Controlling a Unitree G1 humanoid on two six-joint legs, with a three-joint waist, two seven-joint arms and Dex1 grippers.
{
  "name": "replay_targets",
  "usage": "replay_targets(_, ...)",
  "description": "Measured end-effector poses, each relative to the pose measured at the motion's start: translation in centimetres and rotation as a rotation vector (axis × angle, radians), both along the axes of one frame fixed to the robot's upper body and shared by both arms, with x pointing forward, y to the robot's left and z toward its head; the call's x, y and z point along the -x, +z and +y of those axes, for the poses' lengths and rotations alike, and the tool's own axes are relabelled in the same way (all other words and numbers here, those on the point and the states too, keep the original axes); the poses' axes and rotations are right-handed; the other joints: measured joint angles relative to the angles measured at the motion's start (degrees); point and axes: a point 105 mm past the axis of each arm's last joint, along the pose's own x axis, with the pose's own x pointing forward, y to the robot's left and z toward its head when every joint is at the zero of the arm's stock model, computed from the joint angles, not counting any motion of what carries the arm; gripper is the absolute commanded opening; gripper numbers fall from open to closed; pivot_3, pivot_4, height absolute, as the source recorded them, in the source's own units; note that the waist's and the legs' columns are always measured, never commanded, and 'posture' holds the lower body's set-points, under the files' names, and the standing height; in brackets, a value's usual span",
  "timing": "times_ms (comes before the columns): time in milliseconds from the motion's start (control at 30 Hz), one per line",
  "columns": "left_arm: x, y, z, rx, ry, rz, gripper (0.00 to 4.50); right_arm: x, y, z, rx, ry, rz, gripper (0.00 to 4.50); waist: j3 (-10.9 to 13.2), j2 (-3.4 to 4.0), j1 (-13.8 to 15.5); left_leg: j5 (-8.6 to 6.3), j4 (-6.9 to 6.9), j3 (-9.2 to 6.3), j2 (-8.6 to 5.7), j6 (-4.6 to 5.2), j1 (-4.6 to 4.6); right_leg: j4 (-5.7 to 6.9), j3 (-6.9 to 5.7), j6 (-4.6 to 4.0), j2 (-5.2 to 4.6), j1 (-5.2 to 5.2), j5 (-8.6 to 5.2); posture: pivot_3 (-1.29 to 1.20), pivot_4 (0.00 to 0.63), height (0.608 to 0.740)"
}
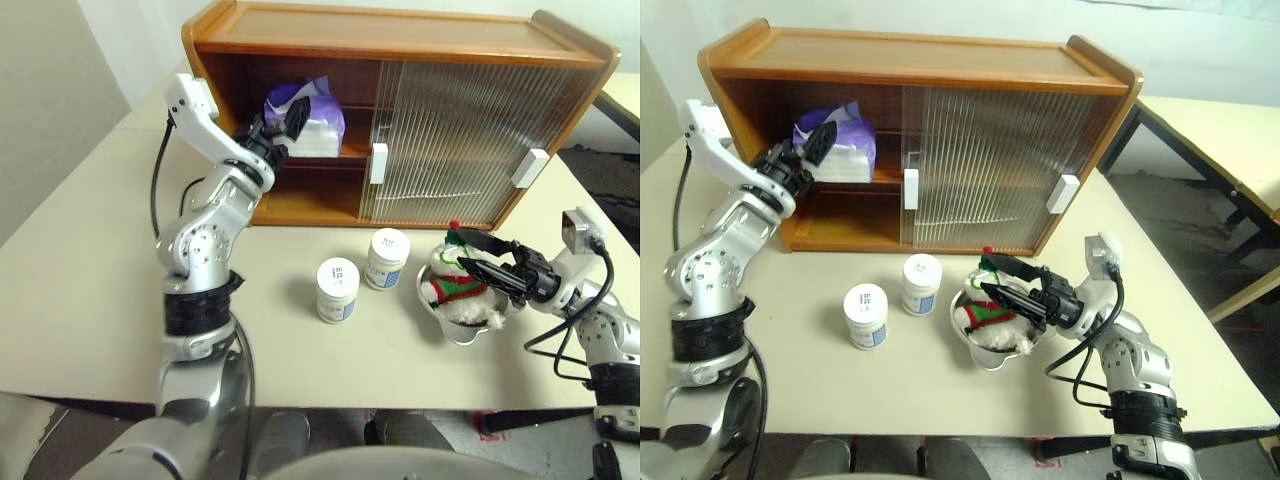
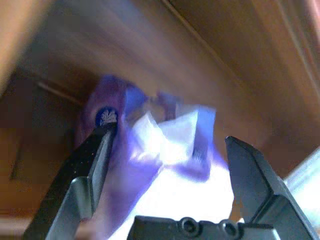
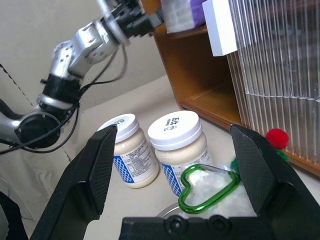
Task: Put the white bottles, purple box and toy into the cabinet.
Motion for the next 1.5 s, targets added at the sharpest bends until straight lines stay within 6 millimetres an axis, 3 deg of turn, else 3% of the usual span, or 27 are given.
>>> replay_targets(200, 1.4, -1.5, 0.4, -0.153, -0.017, -0.028, 1.43, -0.1, 0.0, 0.1, -0.001, 0.008, 0.000, 4.50, 0.00, 0.00, 0.97, -0.14, 0.07, -0.01, 0.00, 0.25, 0.02, 0.04, -0.03, -0.39, 0.00, 0.04, -0.11, -0.04, 0.030, 0.740)
replay_targets(333, 2.1, -1.4, -0.1, -0.267, -0.055, -0.072, 0.04, -0.4, 0.2, 0.1, -0.003, 0.012, -0.007, 4.50, -0.01, -0.01, 1.20, -0.16, 0.12, -0.01, 0.00, 0.31, 0.03, 0.04, -0.03, -0.58, 0.00, 0.05, -0.10, -0.04, 0.027, 0.740)
replay_targets(500, 3.1, -2.1, -3.0, -0.316, -0.216, -0.103, 0.04, -0.4, 0.2, 0.2, -0.003, 0.014, -0.002, 4.50, -0.01, -0.01, 1.55, -0.16, 0.14, 0.00, 0.00, 0.34, 0.06, 0.08, -0.05, -0.60, 0.00, 0.09, -0.05, -0.05, 0.025, 0.740)
replay_targets(600, 2.5, -2.3, -3.7, -0.310, -0.245, -0.108, 0.04, -0.4, 0.1, 0.2, -0.004, 0.013, -0.002, 4.50, -0.01, -0.01, 1.59, -0.14, 0.14, 0.00, 0.00, 0.39, 0.08, 0.10, -0.06, -0.59, 0.00, 0.10, -0.01, -0.05, 0.023, 0.740)
replay_targets(867, -1.9, -3.2, -3.0, -0.372, -0.155, -0.078, 0.04, 0.1, -0.4, 0.2, -0.002, -0.003, 0.014, 4.50, -0.01, -0.01, 1.38, -0.10, 0.19, -0.01, 0.00, 0.43, 0.08, 0.08, -0.05, -0.54, 0.00, 0.10, 0.06, -0.08, 0.020, 0.740)
replay_targets(1233, -5.4, -4.0, -2.6, -0.440, -0.044, -0.083, 0.04, 0.2, -0.2, 0.4, 0.002, -0.015, 0.003, 4.50, -0.03, 0.01, 0.45, -0.08, 0.19, -0.03, -0.01, 0.50, 0.05, 0.02, -0.04, -0.25, -0.02, 0.11, 0.15, -0.11, 0.010, 0.740)
replay_targets(1400, -6.2, -4.0, -2.4, -0.456, -0.019, -0.121, 0.04, 0.2, -0.1, 0.4, 0.002, -0.018, 0.001, 4.50, -0.05, 0.03, -0.33, -0.03, 0.19, -0.03, -0.01, 0.57, 0.06, 0.02, -0.04, -0.25, -0.02, 0.13, 0.15, -0.12, 0.008, 0.740)
replay_targets(1500, -5.2, -3.1, -3.1, -0.404, -0.107, -0.183, 0.60, 0.2, 0.0, 0.3, -0.003, -0.019, -0.003, 4.50, -0.05, 0.03, -0.79, -0.01, 0.19, -0.03, -0.03, 0.57, 0.01, 0.01, -0.05, -0.26, -0.02, 0.12, 0.15, -0.12, 0.010, 0.740)
